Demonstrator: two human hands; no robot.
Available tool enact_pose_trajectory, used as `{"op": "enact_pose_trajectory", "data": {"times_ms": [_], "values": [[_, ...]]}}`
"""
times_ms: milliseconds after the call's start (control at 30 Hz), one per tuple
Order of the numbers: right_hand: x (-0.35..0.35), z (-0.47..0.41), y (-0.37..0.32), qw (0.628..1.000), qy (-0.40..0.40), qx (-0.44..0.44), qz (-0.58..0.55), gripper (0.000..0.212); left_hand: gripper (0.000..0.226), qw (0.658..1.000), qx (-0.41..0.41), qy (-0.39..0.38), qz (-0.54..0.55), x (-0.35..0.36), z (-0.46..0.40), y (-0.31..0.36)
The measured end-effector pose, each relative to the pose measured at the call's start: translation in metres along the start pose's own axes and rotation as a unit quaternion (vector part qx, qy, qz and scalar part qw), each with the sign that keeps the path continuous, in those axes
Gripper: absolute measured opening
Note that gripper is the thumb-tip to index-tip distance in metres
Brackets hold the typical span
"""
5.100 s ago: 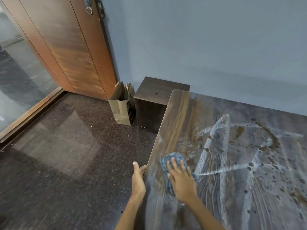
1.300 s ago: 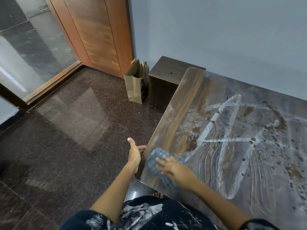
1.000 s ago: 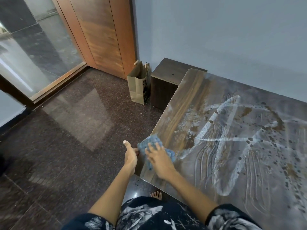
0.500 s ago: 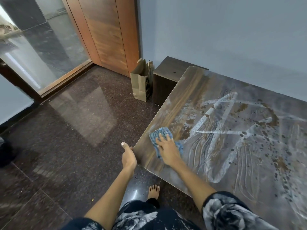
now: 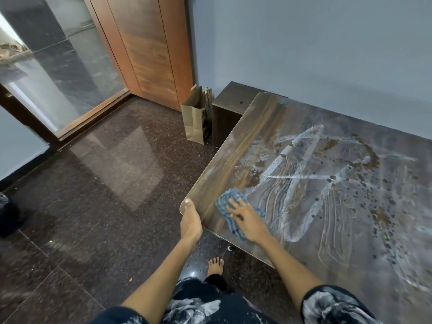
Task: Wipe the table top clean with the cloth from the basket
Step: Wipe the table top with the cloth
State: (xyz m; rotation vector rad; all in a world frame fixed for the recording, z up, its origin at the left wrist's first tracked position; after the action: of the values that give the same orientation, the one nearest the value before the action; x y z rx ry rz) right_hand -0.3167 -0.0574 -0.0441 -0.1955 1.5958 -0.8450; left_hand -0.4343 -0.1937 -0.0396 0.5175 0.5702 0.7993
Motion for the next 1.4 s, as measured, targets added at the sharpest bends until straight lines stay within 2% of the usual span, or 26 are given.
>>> {"op": "enact_pose_trajectory", "data": {"times_ms": [67, 133, 233, 400, 500, 600, 733, 867, 1033, 1100, 1233, 1400], "values": [[-0.002, -0.008, -0.006, 0.996, 0.042, 0.070, 0.020, 0.039, 0.077, 0.999, 0.008, -0.022, -0.024, 0.012, 0.008, -0.001], [0.012, -0.009, -0.022, 0.997, 0.031, 0.054, 0.034, 0.040, 0.075, 0.998, 0.026, -0.033, -0.044, 0.024, 0.013, -0.001], [0.029, 0.009, -0.027, 0.999, -0.033, -0.010, 0.005, 0.041, 0.074, 0.993, 0.075, -0.047, -0.072, 0.037, 0.018, -0.004], [-0.007, 0.034, 0.021, 0.998, 0.024, 0.053, 0.013, 0.039, 0.068, 0.968, 0.167, -0.071, -0.172, 0.060, 0.024, 0.000], [-0.032, 0.030, 0.051, 0.993, 0.043, 0.112, 0.007, 0.039, 0.060, 0.936, 0.231, -0.078, -0.253, 0.081, 0.023, 0.015], [-0.044, 0.021, 0.068, 0.990, 0.053, 0.133, -0.001, 0.038, 0.056, 0.893, 0.287, -0.064, -0.341, 0.100, 0.015, 0.035], [-0.056, -0.001, 0.085, 0.983, 0.090, 0.159, -0.008, 0.038, 0.056, 0.845, 0.319, -0.049, -0.426, 0.120, -0.001, 0.064], [-0.070, -0.039, 0.084, 0.973, 0.119, 0.198, 0.025, 0.039, 0.057, 0.842, 0.317, -0.029, -0.435, 0.129, -0.022, 0.093], [-0.054, -0.045, 0.058, 0.997, 0.032, 0.055, 0.041, 0.040, 0.056, 0.857, 0.314, 0.004, -0.408, 0.135, -0.051, 0.123], [-0.054, -0.040, 0.064, 0.998, 0.018, 0.045, 0.035, 0.039, 0.057, 0.857, 0.319, -0.006, -0.406, 0.144, -0.059, 0.134], [-0.074, -0.060, 0.095, 0.994, 0.054, 0.090, 0.016, 0.037, 0.056, 0.844, 0.341, -0.027, -0.413, 0.170, -0.075, 0.160], [-0.130, -0.118, 0.160, 0.973, 0.130, 0.189, 0.017, 0.036, 0.055, 0.817, 0.372, -0.039, -0.439, 0.209, -0.100, 0.200]]}}
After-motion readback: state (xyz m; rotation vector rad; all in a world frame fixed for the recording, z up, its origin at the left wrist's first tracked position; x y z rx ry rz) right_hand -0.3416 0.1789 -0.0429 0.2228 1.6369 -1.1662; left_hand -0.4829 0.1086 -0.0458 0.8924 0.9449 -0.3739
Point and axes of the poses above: each hand's wrist, its own z-axis away from the middle knuckle, its own x-axis out of the palm, y = z × x, the point moved 6 cm from there along -z, towards the middle knuckle, and after that the axes turned 10 degrees about -x, right-handed, at the moved point
